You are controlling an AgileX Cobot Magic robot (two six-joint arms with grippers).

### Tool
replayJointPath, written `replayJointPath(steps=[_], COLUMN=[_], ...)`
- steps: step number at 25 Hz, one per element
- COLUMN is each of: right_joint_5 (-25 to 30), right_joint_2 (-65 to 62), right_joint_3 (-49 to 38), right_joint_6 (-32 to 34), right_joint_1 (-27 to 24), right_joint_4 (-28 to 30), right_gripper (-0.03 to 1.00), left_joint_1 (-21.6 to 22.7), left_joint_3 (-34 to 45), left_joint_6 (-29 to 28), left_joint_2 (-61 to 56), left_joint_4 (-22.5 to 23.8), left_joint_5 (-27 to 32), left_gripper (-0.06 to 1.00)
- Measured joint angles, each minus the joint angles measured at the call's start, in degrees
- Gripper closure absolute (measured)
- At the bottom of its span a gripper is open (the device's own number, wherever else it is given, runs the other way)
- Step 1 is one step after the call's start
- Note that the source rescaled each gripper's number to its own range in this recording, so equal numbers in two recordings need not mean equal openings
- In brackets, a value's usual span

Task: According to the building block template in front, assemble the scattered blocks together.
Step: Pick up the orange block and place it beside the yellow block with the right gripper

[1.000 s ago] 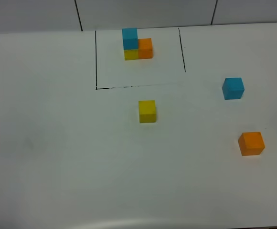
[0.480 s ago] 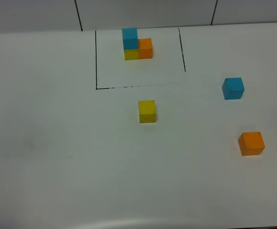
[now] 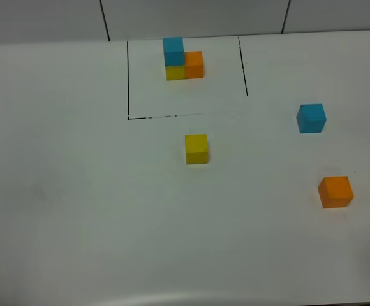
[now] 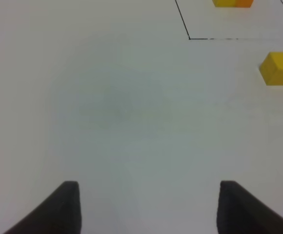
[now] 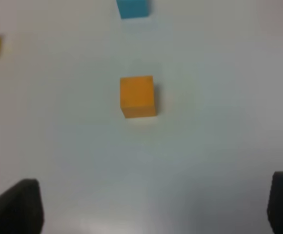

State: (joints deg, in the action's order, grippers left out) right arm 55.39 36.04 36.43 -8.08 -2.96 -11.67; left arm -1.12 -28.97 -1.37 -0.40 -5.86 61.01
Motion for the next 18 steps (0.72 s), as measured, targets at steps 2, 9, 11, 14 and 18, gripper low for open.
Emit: replayJointPath(steps=[2, 9, 11, 14, 18], right_joint_5=[-2.25, -11.20, -14.12, -16.98, -17.93], right_joint_2=[7.48, 32.36, 38.76, 45.38, 50.90], right_joint_3=[1.31, 2.39, 2.44, 2.92, 4.84], right_joint_6=[-1.10, -6.13, -7.85, -9.36, -9.67], right_joint_1=[0.00, 0.00, 0.00, 0.00, 2.49], right_joint_4=[-0.47, -3.77, -5.73, -7.15, -7.09], right_gripper=[-0.03, -0.03, -0.03, -0.03, -0.02], left_joint_1=[0.00, 0.00, 0.00, 0.00, 0.00], left_joint_3=[0.00, 0.00, 0.00, 0.00, 0.00], left_joint_6=[0.00, 0.00, 0.00, 0.00, 0.00], left_joint_2=[0.00, 0.00, 0.00, -0.01, -0.01], left_joint_4=[0.00, 0.00, 0.00, 0.00, 0.00], left_joint_5=[0.00, 0.02, 0.02, 0.02, 0.02], left_gripper=[0.64, 0.64, 0.64, 0.65, 0.65])
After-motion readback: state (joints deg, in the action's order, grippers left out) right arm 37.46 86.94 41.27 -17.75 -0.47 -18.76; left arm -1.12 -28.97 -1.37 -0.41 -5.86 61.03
